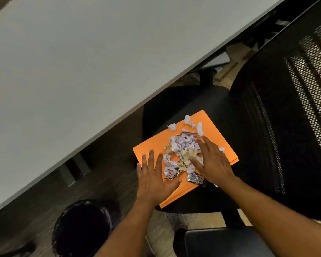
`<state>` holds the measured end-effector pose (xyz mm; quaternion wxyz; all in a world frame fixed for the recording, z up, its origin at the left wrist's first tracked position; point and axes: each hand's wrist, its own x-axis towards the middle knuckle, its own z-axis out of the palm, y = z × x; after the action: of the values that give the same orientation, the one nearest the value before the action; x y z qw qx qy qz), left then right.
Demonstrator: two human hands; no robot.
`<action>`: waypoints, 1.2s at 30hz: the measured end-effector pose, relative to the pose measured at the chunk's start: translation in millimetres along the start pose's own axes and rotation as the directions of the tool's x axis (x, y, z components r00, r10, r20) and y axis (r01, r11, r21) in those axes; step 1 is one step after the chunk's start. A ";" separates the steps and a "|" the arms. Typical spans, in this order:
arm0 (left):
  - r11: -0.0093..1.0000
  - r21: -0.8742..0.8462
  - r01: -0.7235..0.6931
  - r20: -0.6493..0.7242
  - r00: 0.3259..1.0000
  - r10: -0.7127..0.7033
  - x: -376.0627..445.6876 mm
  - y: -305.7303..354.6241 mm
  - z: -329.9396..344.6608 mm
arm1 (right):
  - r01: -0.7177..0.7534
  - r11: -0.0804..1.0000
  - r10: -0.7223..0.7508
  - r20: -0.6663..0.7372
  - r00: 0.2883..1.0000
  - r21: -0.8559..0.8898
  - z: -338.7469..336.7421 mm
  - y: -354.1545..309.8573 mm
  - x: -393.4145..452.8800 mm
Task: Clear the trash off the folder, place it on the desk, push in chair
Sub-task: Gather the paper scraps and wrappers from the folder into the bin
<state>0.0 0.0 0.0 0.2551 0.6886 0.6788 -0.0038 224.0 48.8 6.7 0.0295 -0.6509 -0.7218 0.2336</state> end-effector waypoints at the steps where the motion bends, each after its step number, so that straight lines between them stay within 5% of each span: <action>1: 1.000 -0.001 -0.001 0.000 1.000 0.001 6.0 0.4 3.4 | -0.005 1.000 0.005 0.002 1.000 -0.016 3.7 1.2 3.7; 7: 0.999 0.033 -0.028 -0.032 0.999 0.029 33.4 -5.6 34.8 | 0.079 0.984 -0.094 -0.088 0.992 -0.158 33.8 5.9 21.8; 16: 0.984 0.061 -0.165 -0.221 0.960 0.175 53.9 11.7 61.1 | 0.208 0.903 -0.228 -0.009 0.974 -0.377 55.5 7.0 52.9; 24: 0.951 0.213 -0.225 -0.301 0.911 0.282 84.0 7.2 70.1 | 0.307 0.900 -0.377 -0.200 0.904 -0.310 65.0 27.3 68.4; 36: 0.959 0.032 -0.281 -0.396 0.877 0.271 70.5 5.3 49.5 | 0.294 0.947 -0.321 -0.465 0.825 -0.133 48.4 38.5 60.2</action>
<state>27.4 48.4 -66.0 0.1193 0.7613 0.6111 0.1809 233.7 93.4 -66.5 0.2270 -0.5641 -0.7931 0.0365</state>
